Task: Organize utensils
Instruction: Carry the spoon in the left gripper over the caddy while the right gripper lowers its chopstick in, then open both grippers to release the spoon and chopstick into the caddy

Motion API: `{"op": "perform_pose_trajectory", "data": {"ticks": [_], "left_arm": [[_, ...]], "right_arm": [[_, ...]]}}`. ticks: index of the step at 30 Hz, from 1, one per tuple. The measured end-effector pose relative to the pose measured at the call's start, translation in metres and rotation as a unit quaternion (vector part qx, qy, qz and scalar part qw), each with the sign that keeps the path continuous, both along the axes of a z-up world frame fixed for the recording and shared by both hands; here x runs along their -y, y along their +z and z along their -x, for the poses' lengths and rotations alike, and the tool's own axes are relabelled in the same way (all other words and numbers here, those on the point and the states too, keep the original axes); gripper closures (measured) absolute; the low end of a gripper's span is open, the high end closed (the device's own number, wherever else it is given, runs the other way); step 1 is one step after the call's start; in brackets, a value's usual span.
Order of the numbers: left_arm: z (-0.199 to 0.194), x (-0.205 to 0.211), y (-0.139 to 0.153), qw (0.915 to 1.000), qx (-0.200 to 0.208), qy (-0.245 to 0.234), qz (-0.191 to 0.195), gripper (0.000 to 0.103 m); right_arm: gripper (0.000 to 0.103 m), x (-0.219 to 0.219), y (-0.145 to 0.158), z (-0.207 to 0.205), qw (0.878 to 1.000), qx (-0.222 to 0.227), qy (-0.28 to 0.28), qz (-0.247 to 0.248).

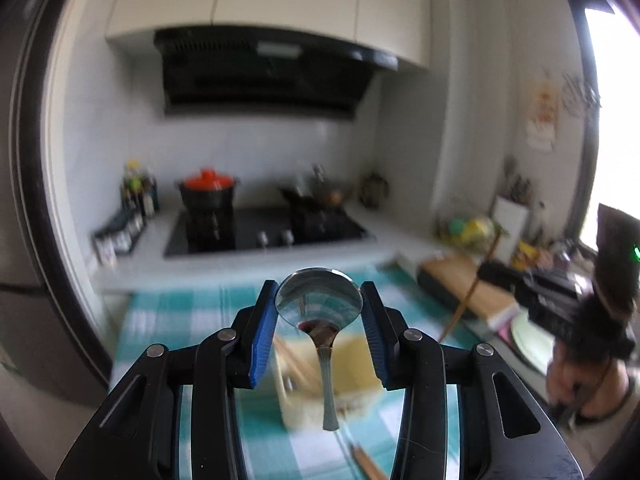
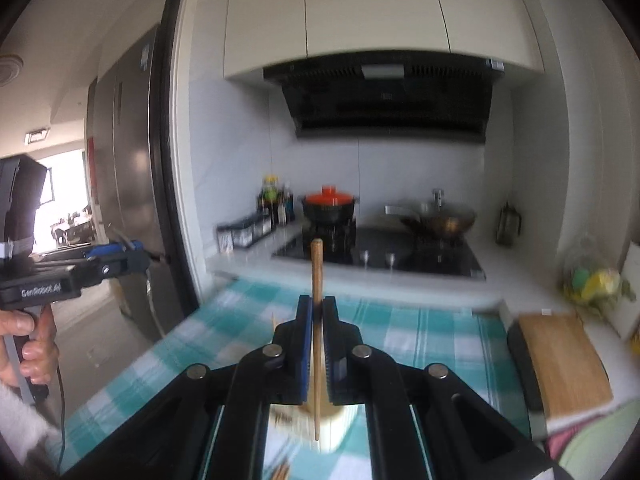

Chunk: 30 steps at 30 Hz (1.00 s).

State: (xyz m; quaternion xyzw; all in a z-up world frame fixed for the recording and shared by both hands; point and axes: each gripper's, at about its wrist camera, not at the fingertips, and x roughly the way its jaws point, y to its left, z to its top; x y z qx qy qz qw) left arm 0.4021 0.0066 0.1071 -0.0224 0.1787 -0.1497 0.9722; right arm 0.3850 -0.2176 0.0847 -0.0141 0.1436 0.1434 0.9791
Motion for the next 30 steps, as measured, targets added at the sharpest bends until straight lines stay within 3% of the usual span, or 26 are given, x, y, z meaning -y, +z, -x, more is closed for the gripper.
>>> {"op": "perform_pose_trajectory", "data": {"ticks": [3, 5, 10, 13, 17, 20, 24, 29, 30], "left_arm": [[-0.03, 0.005, -0.005, 0.9991, 0.023, 0.035, 0.002, 0.061], [-0.053, 0.007, -0.022, 0.9985, 0.015, 0.053, -0.001, 0.061], [-0.116, 0.009, -0.093, 0.9934, -0.105, 0.045, 0.008, 0.061], [-0.134, 0.013, -0.127, 0.987, -0.156, 0.04, 0.0, 0.061], [-0.147, 0.021, -0.156, 0.9795, -0.198, 0.035, -0.004, 0.061], [-0.15, 0.026, -0.165, 0.9765, -0.213, 0.03, -0.01, 0.06], [-0.133, 0.022, -0.152, 0.9765, -0.215, 0.018, 0.001, 0.043], [-0.078, 0.0, -0.141, 0.975, -0.22, -0.002, -0.032, 0.026], [-0.061, -0.006, -0.144, 0.9731, -0.227, -0.006, -0.04, 0.022]], "right_arm": [[0.098, -0.006, -0.007, -0.023, 1.0, 0.024, -0.007, -0.006], [0.098, -0.01, -0.019, -0.04, 1.0, 0.016, -0.011, 0.0], [0.098, -0.014, -0.072, -0.093, 0.995, -0.094, -0.009, 0.028], [0.098, -0.016, -0.103, -0.121, 0.986, -0.163, -0.009, 0.044], [0.097, -0.011, -0.129, -0.138, 0.978, -0.204, -0.007, 0.033], [0.096, -0.007, -0.136, -0.143, 0.976, -0.216, -0.012, 0.015], [0.068, 0.003, -0.126, -0.128, 0.979, -0.204, -0.016, -0.01], [0.067, 0.021, -0.111, -0.075, 0.979, -0.201, -0.013, 0.014], [0.062, 0.026, -0.114, -0.057, 0.978, -0.206, -0.012, 0.025]]}}
